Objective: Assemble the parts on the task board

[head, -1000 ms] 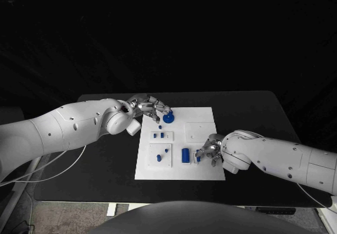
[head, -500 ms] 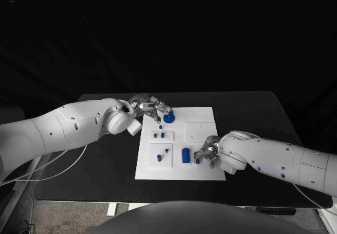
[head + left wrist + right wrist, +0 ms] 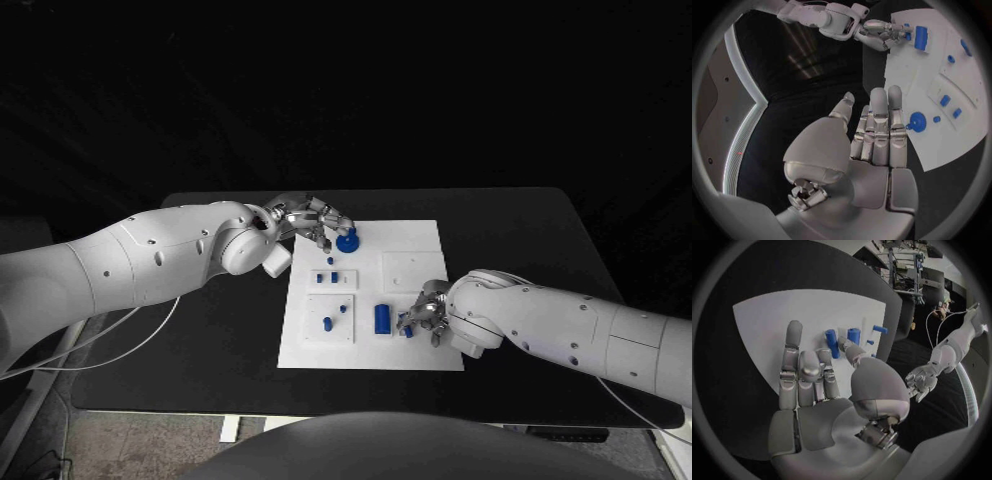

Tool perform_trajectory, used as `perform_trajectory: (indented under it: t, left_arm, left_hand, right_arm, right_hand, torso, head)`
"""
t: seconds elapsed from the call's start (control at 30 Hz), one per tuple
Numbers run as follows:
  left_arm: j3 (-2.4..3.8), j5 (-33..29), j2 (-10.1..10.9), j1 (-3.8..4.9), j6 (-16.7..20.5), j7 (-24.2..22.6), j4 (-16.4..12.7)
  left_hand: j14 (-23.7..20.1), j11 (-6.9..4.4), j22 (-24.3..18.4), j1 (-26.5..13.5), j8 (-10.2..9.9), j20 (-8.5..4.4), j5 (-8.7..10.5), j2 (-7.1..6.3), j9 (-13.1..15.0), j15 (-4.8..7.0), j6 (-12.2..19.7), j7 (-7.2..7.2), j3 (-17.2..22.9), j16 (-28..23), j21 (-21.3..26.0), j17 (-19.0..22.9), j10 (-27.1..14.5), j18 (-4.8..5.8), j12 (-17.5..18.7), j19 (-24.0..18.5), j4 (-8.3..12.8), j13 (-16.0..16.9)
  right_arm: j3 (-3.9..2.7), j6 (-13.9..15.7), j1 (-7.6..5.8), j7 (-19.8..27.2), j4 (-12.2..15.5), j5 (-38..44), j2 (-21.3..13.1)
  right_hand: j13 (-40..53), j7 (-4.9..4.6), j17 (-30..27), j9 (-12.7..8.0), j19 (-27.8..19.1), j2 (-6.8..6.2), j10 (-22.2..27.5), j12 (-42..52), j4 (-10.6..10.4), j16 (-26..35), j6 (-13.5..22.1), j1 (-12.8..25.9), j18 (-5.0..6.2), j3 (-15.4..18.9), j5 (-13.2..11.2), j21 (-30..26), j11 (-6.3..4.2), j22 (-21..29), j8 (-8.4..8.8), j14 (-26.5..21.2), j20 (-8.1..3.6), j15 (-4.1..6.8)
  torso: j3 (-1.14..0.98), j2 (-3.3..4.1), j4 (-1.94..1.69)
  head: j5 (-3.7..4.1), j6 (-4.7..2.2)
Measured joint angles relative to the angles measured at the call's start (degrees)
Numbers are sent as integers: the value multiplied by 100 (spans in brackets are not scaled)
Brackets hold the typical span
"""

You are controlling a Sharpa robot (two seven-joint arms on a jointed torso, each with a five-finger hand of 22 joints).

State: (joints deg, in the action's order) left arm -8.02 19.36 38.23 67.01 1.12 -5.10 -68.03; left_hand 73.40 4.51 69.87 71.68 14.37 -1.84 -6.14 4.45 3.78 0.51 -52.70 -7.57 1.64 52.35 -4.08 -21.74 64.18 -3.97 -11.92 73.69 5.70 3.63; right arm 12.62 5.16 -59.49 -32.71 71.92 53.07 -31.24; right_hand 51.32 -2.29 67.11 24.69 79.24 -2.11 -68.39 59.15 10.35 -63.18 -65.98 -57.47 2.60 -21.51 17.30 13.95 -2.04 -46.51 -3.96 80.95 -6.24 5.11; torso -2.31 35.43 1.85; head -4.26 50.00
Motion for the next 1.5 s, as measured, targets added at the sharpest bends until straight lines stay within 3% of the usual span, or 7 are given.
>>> perform_trajectory:
  t: [0.57,0.63,0.73,0.93,1.07,1.3,1.5]
  left_arm:
    - [0,2,1,3,-15,11,3]
    - [0,2,1,4,-17,14,3]
    - [0,4,2,4,-21,18,3]
    - [0,7,2,5,-32,25,3]
    - [0,10,2,5,-40,32,2]
    - [0,13,5,7,-52,45,1]
    - [0,18,7,8,-61,55,1]
  left_hand:
    - [0,0,1,0,0,0,0,0,0,0,0,0,-15,-22,0,1,0,0,0,0,-15,0]
    - [0,0,1,0,0,0,0,0,0,0,0,0,-15,-22,0,2,0,0,0,0,-15,0]
    - [0,0,1,0,0,0,0,0,0,0,0,0,-15,-22,0,2,0,0,0,0,-15,0]
    - [0,0,1,0,0,0,0,0,0,0,0,0,-15,-22,0,2,0,0,0,0,-15,0]
    - [0,0,1,0,0,0,0,0,0,0,0,0,-15,-22,0,2,0,0,0,0,-15,0]
    - [0,0,-6,0,0,0,0,0,0,0,0,0,-15,-22,0,-1,0,0,0,0,-15,0]
    - [0,0,-6,0,0,0,0,0,0,0,0,0,-15,-22,0,-3,0,0,0,0,-15,0]
  right_arm:
    - [-5,62,38,35,53,54,0]
    - [-2,78,45,45,78,54,-10]
    - [1,111,54,58,108,53,-28]
    - [6,167,61,74,139,46,-47]
    - [7,188,65,84,160,45,-48]
    - [9,206,68,100,180,46,-60]
    - [9,228,69,124,207,52,-84]
  right_hand:
    - [-9,-18,-15,-38,21,6,1,0,-168,0,-4,54,0,156,-220,0,1,52,16,0,21,0]
    - [-19,31,-15,48,21,-12,1,0,-234,0,-53,118,0,170,-288,-22,0,74,23,0,21,0]
    - [-23,32,-15,134,21,-24,1,0,-295,0,-53,129,0,182,-534,-22,1,97,38,0,21,0]
    - [-23,32,-31,176,20,-57,1,0,-408,0,-53,156,0,168,-583,-22,1,133,49,0,21,0]
    - [-19,32,-40,182,21,-139,1,0,-486,0,-53,152,0,181,-644,-22,1,151,53,0,21,0]
    - [-19,31,-57,200,20,-292,1,0,-754,23,-53,109,0,164,-998,-22,1,186,53,0,21,0]
    - [-22,32,-65,231,20,-441,1,0,-1000,23,-53,62,0,155,-1084,-22,1,214,53,0,20,0]
  torso:
    - [-4,1,5]
    - [-4,1,7]
    - [-4,1,7]
    - [-4,0,7]
    - [-4,-1,8]
    - [-3,-2,10]
    - [-3,-2,9]
  head:
    - [-34,0]
    - [-36,0]
    - [-41,0]
    - [-51,0]
    - [-57,0]
    - [-63,0]
    - [-64,0]
